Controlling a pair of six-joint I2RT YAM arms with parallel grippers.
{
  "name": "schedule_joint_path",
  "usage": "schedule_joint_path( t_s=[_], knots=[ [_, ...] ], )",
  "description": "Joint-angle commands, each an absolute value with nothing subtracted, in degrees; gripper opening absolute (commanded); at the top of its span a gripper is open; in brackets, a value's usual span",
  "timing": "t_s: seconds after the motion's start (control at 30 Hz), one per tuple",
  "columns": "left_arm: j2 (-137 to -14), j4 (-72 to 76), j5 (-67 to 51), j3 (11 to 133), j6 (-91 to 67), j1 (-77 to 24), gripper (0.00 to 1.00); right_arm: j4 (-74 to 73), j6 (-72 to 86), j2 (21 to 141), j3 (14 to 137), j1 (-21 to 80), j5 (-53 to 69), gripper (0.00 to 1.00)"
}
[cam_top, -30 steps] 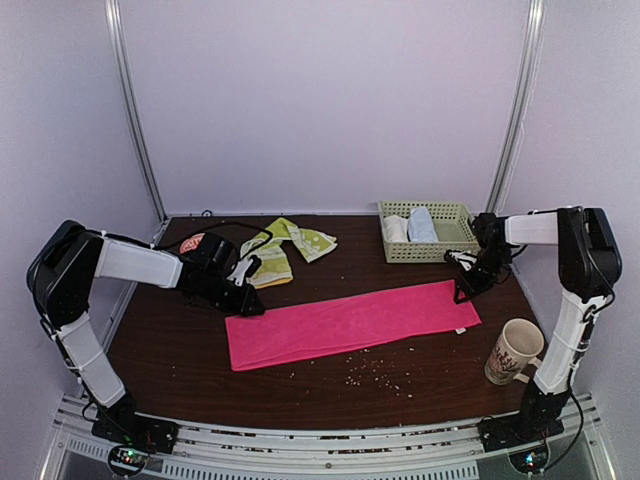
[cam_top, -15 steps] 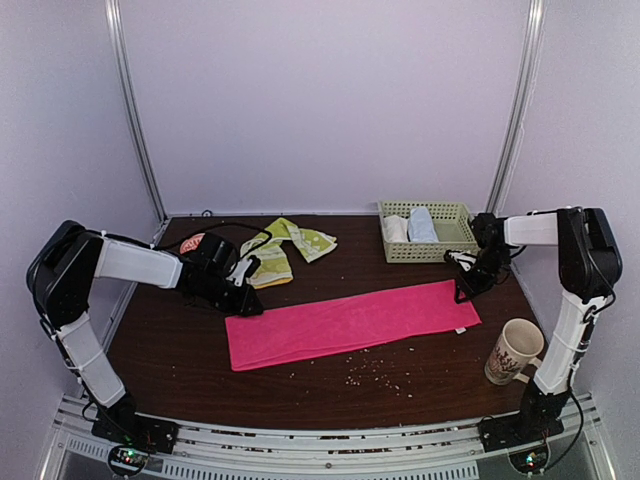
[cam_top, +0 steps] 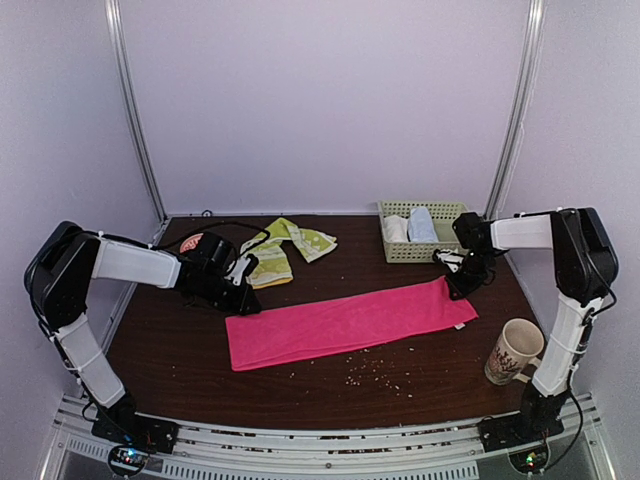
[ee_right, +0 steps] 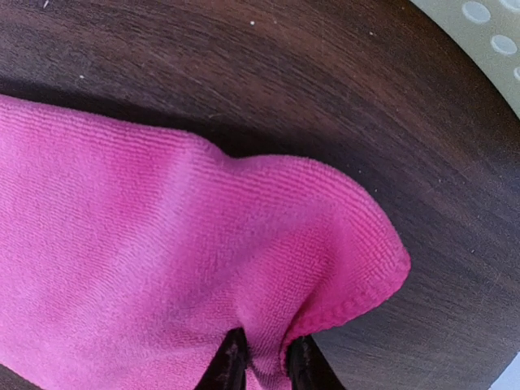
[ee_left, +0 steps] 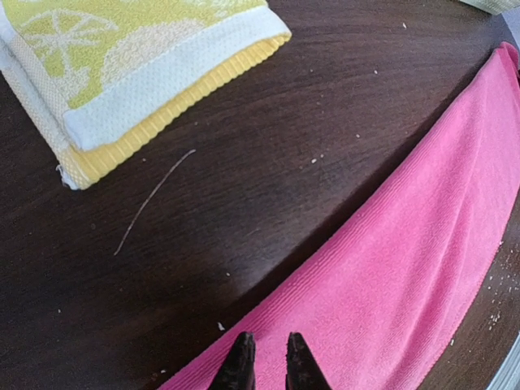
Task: Roll the towels
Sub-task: Pick up the towel from the center of the board.
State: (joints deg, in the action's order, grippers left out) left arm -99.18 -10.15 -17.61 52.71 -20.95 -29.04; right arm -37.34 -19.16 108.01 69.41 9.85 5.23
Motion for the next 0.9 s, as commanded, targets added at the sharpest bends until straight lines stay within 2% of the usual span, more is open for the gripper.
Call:
schedule_joint_path(
  t_s=[0.0,0.17,0.43,0.87],
  knots=[
    [-97.8,-9.6,-16.8,52.8,-21.1,-29.3,0.14,-37.9,-18.4,108.8,67.8,6.5,1.8,0.15],
    [-98.1,-9.8,-16.6,53.0,-20.7,-29.3,0.14,-39.8,-19.6,106.3,68.6,2.8,2.4,0.05],
    [-98.7,-9.8,-16.9,53.6,-20.6,-29.3,0.14,-44.0,-21.1,102.9,72.2,-1.0,5.9,0.01],
    [-97.9,-14.2,-14.3,56.0,-18.2,-29.3,0.14,-55.2,-20.9,103.0,79.9,1.3,34.9,0.00]
  ],
)
